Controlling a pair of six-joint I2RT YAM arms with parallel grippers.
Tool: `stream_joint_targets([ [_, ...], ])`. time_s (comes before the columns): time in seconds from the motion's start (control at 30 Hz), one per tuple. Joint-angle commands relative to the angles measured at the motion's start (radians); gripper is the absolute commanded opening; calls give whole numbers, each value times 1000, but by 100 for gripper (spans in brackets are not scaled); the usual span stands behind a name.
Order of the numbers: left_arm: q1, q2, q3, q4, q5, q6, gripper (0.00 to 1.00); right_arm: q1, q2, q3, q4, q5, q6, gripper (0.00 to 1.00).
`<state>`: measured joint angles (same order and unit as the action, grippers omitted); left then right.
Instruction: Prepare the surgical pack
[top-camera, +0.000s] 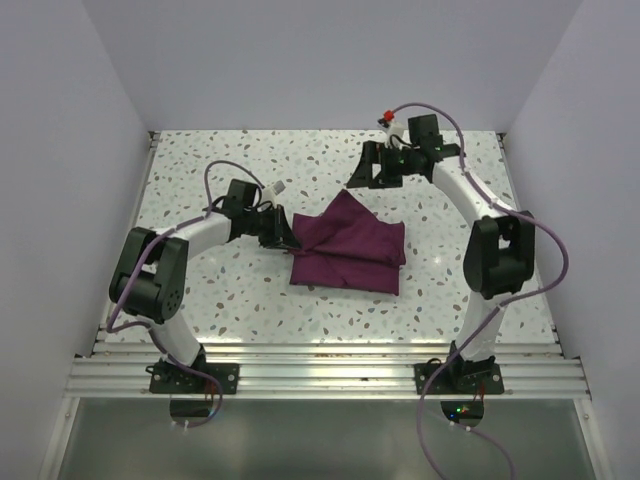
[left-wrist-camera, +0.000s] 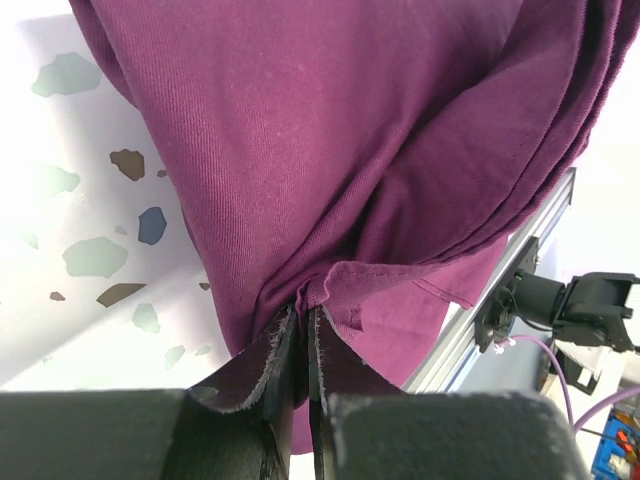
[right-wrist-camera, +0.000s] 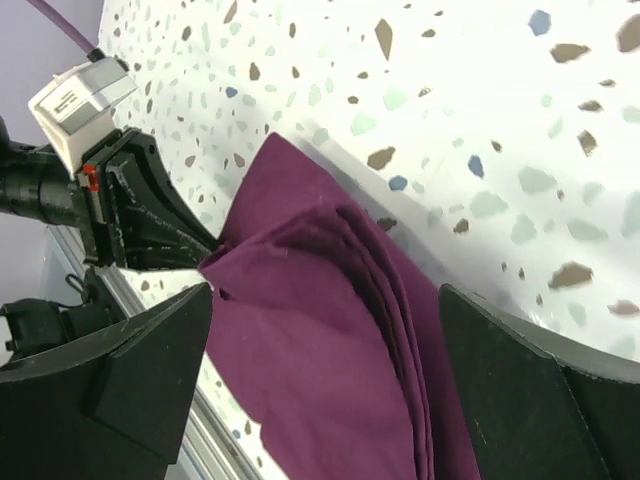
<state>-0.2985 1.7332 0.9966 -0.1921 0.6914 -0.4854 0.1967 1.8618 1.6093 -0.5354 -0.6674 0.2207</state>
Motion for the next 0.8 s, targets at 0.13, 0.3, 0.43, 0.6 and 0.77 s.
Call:
stream_joint_targets([
  [0.13,2,23,7,9,33,25,12,24,200,198,-49,-181,-92,97],
  [0.3,4,29,10,17,48,21,12,47,232,179,-18,-241,-75,93],
  [0.43,7,32,10,17,56,19,12,69,234,160,-3,-303,-44,85],
  [0.6,7,31,10,31,66,7,14,81,172,52,60,-363,14,72],
  [0.77,9,22,13,46,69,-10,18,86,96,-69,71,-348,35,52],
])
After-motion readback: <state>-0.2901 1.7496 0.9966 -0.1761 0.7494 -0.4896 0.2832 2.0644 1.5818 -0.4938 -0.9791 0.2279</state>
